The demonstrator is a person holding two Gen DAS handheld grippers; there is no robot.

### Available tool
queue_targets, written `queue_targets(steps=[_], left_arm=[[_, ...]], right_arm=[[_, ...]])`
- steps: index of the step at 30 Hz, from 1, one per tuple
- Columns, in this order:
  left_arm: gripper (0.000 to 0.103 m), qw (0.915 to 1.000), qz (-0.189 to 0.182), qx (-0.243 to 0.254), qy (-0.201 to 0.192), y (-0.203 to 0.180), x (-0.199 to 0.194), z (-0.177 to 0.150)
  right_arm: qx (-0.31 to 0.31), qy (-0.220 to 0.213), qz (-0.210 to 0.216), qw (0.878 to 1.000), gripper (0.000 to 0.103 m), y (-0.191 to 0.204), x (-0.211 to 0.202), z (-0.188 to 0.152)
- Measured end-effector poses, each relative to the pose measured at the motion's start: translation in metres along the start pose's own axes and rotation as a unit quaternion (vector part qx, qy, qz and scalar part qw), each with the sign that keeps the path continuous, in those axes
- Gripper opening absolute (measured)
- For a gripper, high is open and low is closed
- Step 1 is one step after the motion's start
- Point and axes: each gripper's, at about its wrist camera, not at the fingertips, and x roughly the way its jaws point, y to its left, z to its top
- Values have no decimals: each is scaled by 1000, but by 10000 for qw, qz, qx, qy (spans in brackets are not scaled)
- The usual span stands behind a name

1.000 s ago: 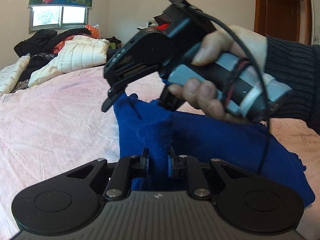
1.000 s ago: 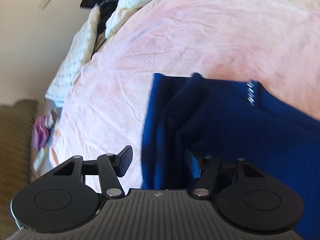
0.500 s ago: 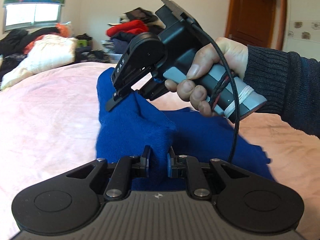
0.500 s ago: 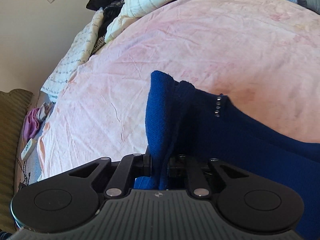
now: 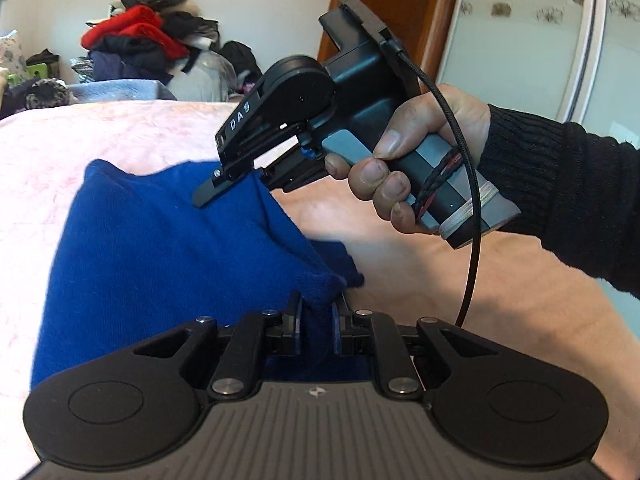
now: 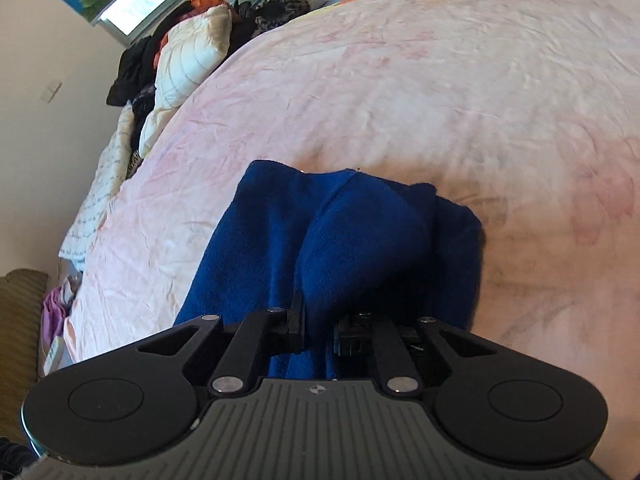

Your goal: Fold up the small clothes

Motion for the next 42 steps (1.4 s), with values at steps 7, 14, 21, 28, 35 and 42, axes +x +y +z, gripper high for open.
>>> queue_targets(steps=[7, 14, 21, 28, 35, 42], left_arm=[[14, 9984, -381, -55, 407, 5, 15, -5], [78, 9947, -1030, 47, -47, 48, -40, -6], [79, 9971, 362, -271, -612, 88, -40, 15], [81, 9992, 392, -23, 19, 77, 3, -7], [91, 9992, 384, -80, -110, 85, 2, -18], [92, 9945, 649, -398, -719, 112, -56, -11]], right_arm=[[379, -67, 142, 9992, 26, -22, 10, -8], [971, -686, 610, 9910, 45, -41, -20, 4], [893, -802, 43, 9928, 22, -41, 4, 23], [575, -973, -697, 9911, 8, -47, 3, 28], [1461, -1284, -159, 9808, 39, -69, -13, -2], [1102, -1304, 392, 9845, 54, -34, -69, -82]])
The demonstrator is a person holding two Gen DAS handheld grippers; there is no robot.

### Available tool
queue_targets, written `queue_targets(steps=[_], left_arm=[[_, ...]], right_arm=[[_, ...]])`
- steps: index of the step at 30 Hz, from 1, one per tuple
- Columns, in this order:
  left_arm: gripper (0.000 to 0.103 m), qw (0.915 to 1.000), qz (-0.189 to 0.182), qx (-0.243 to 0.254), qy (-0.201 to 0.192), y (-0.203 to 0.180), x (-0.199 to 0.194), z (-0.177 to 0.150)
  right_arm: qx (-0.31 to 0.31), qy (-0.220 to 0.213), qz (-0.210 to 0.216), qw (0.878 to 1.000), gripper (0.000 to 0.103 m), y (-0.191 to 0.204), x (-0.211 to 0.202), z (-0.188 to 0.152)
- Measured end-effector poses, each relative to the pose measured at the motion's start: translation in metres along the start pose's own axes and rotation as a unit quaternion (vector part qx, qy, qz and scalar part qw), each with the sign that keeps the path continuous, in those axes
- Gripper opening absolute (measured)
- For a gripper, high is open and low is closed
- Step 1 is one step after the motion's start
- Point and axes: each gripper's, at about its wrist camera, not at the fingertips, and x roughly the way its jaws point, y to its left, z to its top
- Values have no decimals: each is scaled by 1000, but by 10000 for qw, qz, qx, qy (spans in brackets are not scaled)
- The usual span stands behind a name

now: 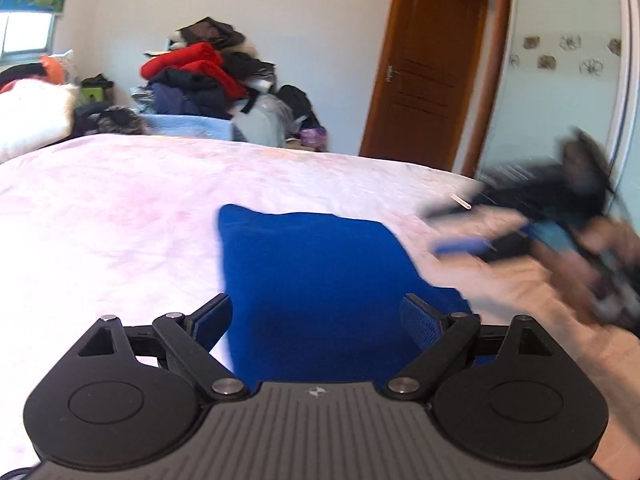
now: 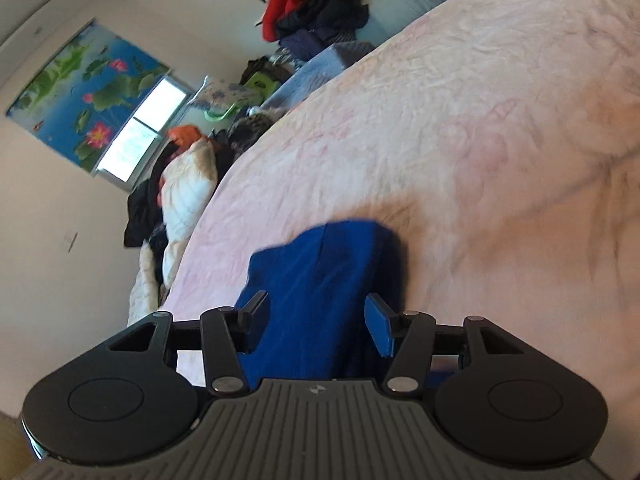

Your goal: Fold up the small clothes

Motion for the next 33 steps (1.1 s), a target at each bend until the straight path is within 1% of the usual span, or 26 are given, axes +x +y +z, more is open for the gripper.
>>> queue_targets(steps=[1, 3, 5, 6, 8, 9, 10, 11, 12, 14, 15, 17, 19, 21, 22, 23, 24, 25, 27, 28, 29, 31, 33], left_arm=[[92, 9999, 29, -102, 94, 7, -1, 0], [92, 9990, 60, -329, 291, 18, 1, -4], [91, 9969, 117, -548, 554, 25, 8, -8], [91, 9949, 95, -727, 690, 28, 10, -11], [91, 9890, -10, -1177, 898, 36, 14, -16], [91, 9851, -90, -1406, 983, 41, 14, -19], [91, 9819, -159, -1564, 1058, 43, 15, -21], [91, 9786, -240, -1684, 1158, 44, 19, -24], [91, 9764, -280, -1759, 1223, 44, 21, -26], [91, 9731, -384, -1911, 1232, 43, 21, -27], [91, 9706, -469, -1988, 1273, 42, 22, -25], [91, 9659, -620, -2140, 1318, 42, 20, -21], [92, 9655, -690, -2125, 1335, 41, 19, -18], [92, 9640, -683, -2153, 1405, 43, 26, -19], [92, 9612, -631, -2233, 1493, 45, 31, -22], [91, 9617, -646, -2254, 1419, 46, 31, -24], [91, 9615, -633, -2244, 1457, 46, 32, -22], [91, 9609, -635, -2248, 1485, 46, 32, -21], [91, 9577, -700, -2374, 1468, 52, 30, -18], [91, 9558, -701, -2450, 1463, 55, 30, -17], [91, 9539, -679, -2530, 1464, 60, 31, -16], [91, 9482, -624, -2756, 1454, 71, 34, -13], [91, 9372, -742, -3050, 1523, 82, 41, -9]], right_arm=[[-90, 160, -36, 9998, 53, 3, -4, -13], [-199, 299, -176, 9992, 52, 9, -10, -35], [-184, 458, -296, 9983, 45, 12, -11, -51], [-173, 540, -392, 9976, 44, 13, -11, -61], [-145, 636, -427, 9970, 42, 15, -9, -70], [-53, 648, -371, 9972, 42, 14, -10, -75], [61, 631, -281, 9976, 39, 12, -9, -77], [187, 638, -197, 9976, 26, 11, -7, -78], [308, 705, -174, 9969, 19, 8, -3, -80], [406, 684, -243, 9965, 11, 5, 3, -82], [425, 662, -228, 9966, 11, 5, 3, -82], [351, 475, -137, 9982, 9, 11, -9, -81], [332, 292, -245, 9987, 8, 9, -24, -80], [450, 369, -434, 9974, 8, -5, -22, -83], [488, 454, -515, 9964, 7, -10, -18, -87], [516, 435, -480, 9966, 7, -12, -15, -89], [590, 377, -388, 9968, 7, -12, -15, -91], [638, 318, -271, 9971, 16, -10, -16, -90], [695, 276, -218, 9970, 32, -6, -21, -85], [701, 140, -169, 9973, 50, -5, -26, -81], [626, -60, -142, 9979, 58, -5, -33, -76], [445, -306, -357, 9979, 63, -7, -42, -58], [352, -310, -549, 9974, 63, -17, -36, -38]])
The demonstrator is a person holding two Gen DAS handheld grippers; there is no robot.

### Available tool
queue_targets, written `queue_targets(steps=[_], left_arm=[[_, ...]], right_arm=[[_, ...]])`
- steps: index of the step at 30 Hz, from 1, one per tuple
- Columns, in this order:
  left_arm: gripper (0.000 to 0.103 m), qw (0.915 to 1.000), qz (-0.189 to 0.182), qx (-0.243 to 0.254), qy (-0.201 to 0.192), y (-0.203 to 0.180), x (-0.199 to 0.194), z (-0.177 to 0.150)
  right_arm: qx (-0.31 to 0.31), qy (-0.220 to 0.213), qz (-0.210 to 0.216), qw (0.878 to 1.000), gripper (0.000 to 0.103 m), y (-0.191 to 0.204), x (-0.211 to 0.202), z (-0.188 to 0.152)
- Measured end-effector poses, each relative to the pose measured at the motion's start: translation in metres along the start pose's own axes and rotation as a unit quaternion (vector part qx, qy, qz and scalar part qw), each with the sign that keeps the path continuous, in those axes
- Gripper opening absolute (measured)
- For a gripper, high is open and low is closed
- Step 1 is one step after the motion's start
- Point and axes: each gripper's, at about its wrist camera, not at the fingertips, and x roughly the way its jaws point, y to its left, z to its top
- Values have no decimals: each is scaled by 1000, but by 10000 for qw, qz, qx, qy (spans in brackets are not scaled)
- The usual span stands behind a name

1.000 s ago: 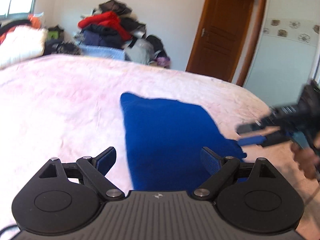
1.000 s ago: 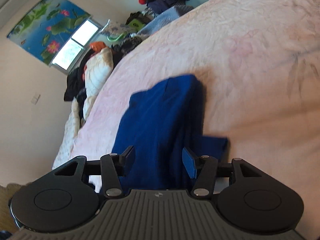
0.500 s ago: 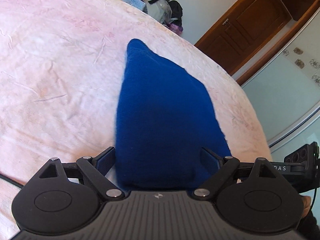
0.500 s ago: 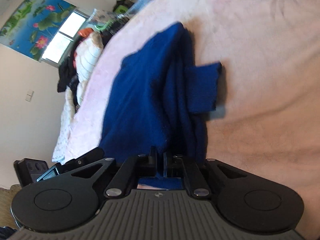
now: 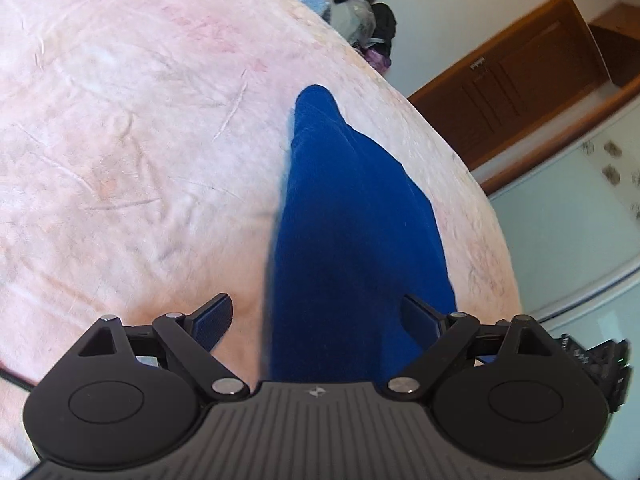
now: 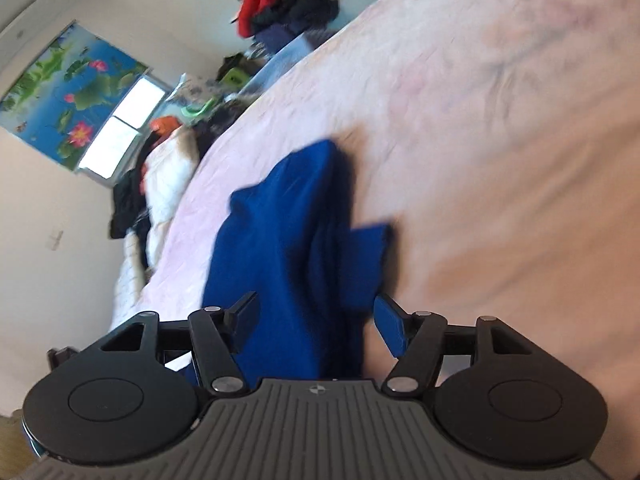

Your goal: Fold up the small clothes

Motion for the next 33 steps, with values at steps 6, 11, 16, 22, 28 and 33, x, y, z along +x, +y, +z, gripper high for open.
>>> queue_targets(steps=[6, 11, 16, 22, 28, 33], left_arm=[[91, 9983, -327, -445, 177, 5, 19, 14], [91, 9962, -596, -421, 471, -1, 31, 13], [28, 9965, -131, 65, 818, -13, 47, 19], [20, 9923, 322, 1033, 604, -41, 22, 19], [20, 9926, 486, 896, 664, -15, 12, 4], [36, 9967, 143, 428, 675, 3, 5, 10]], right_arm=[[461, 507, 352, 9970, 66, -20, 45, 20], [581, 789, 895, 9912, 74, -11, 75, 19], [255, 1064, 618, 9921, 28, 5, 96, 17], [-95, 949, 815, 9921, 27, 30, 86, 9], [148, 1101, 914, 9896, 26, 21, 103, -10], [510, 758, 918, 9916, 49, 14, 81, -18]])
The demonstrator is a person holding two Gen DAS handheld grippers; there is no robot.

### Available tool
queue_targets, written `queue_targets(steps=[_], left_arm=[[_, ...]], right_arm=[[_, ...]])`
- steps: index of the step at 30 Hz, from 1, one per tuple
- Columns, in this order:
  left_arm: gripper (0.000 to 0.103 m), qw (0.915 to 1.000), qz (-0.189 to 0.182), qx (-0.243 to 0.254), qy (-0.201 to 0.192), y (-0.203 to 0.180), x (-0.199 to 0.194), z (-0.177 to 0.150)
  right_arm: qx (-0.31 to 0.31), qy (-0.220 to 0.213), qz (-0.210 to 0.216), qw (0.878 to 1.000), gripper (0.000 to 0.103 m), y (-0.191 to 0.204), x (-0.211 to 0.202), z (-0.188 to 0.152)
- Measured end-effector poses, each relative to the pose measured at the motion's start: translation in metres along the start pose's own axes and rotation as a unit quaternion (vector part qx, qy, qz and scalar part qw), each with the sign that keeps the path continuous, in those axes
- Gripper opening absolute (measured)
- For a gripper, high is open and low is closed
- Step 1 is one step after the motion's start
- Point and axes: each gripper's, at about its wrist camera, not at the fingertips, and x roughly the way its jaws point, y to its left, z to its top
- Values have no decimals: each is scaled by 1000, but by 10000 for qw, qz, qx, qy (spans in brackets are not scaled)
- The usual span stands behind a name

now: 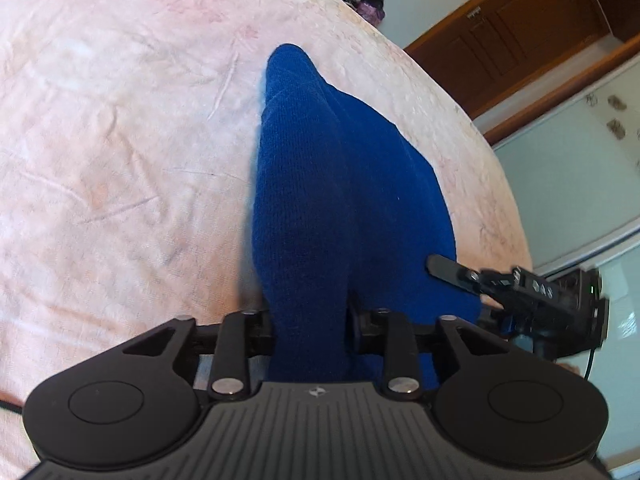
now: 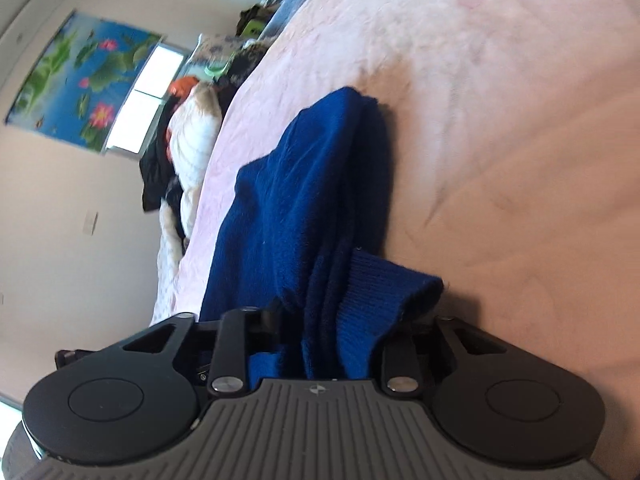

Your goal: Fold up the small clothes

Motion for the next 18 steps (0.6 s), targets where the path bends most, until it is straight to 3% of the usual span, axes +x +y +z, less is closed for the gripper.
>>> queue_targets(steps=[1, 2, 3, 6, 9, 10, 11, 12, 13, 15, 18], left_arm=[[41, 10000, -32, -3, -21, 2, -5, -2], [54, 10000, -67, 23, -26, 4, -10, -5], [65, 9999, -118, 14, -22, 6, -14, -9], [68, 9989, -388, -249, 19, 18, -21, -24], [67, 9966, -615, -533, -97, 26, -22, -33], [67, 9965, -626, -549, -89, 25, -22, -32], [58, 9969, -571, -543, -64, 22, -20, -31], [18, 9976, -513, -464, 65, 18, -16, -29], [16, 9985, -385, -332, 211, 15, -13, -28], [16, 9996, -107, -90, 245, 10, -16, -24], [16, 9996, 18, 155, 229, 6, -25, -18]], right_arm=[[-77, -97, -30, 9999, 58, 1, -10, -5], [-130, -168, -61, 9998, 65, 3, -19, -10], [-211, -206, -123, 9995, 65, 3, -29, -16], [-215, -80, -302, 9993, 65, -1, -44, -33], [-94, 100, -157, 9998, 66, -1, -39, -47], [-76, 146, -118, 9998, 61, 1, -35, -50], [-26, 228, -104, 9997, 52, 3, -30, -51], [23, 372, -120, 9992, 44, 6, -23, -53], [34, 454, -207, 9988, 26, 10, -17, -54], [16, 468, -198, 9987, 23, 16, -14, -59], [-84, 452, -266, 9986, 22, 22, -16, -62]])
